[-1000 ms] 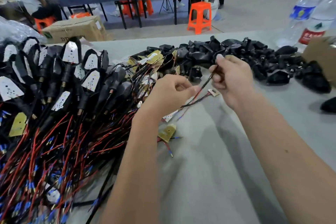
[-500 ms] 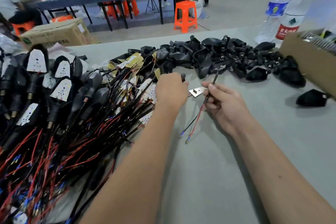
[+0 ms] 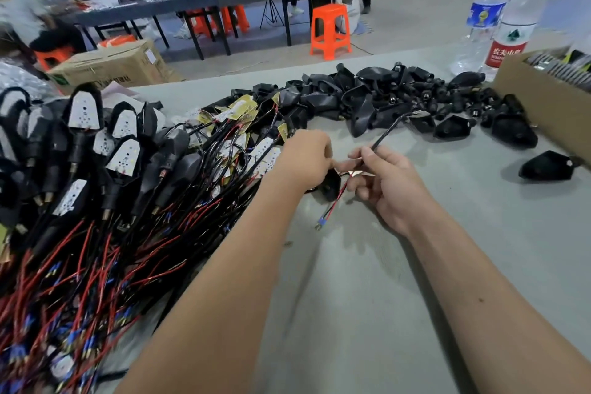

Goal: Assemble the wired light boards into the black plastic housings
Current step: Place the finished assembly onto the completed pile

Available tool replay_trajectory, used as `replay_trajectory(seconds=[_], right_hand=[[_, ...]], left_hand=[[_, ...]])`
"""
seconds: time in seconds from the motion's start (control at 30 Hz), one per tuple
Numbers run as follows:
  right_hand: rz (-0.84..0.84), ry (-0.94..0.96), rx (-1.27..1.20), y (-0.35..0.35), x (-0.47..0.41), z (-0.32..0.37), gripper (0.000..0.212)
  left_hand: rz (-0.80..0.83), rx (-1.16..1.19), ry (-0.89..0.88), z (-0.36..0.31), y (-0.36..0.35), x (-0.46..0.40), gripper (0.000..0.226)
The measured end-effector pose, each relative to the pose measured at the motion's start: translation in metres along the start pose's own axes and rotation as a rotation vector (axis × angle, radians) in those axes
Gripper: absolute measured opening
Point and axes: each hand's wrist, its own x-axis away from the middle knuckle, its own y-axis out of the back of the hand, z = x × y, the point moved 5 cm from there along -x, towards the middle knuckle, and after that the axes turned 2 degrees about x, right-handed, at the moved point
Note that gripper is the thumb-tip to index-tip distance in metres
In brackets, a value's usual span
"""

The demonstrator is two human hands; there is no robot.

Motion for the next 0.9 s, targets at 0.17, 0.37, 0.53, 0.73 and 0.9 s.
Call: replay_trajectory(seconds=[0.17,0.37,0.53,0.73,0.9], right_hand=[[-0.019,0.028,0.091,-0.002,0.002,0.002,0.025],[-0.024,0.024,-0.033,0.001,0.002,0.000,0.016],[0.026,0.013,-0.150,-0.007,0.005,-0.002,0.028],[0.045,0.012,-0.157,-0.016,0.009,-0.007,0.021],[0.026,0.088,-0.162,-0.012,0.008,-0.002,0.006]], left_hand=[[-0.349,0.148,0.036,0.004,0.050,0.014,0.015],[-0.723,0.552,0.118,0.035,0.063,0.079,0.009],[-0.836,0.629,0.332,0.057,0.017,0.121,0.007],[-0.855,0.550,0.267,0.060,0.013,0.125,0.011],[-0.866,0.569,0.263,0.062,0.016,0.122,0.018]])
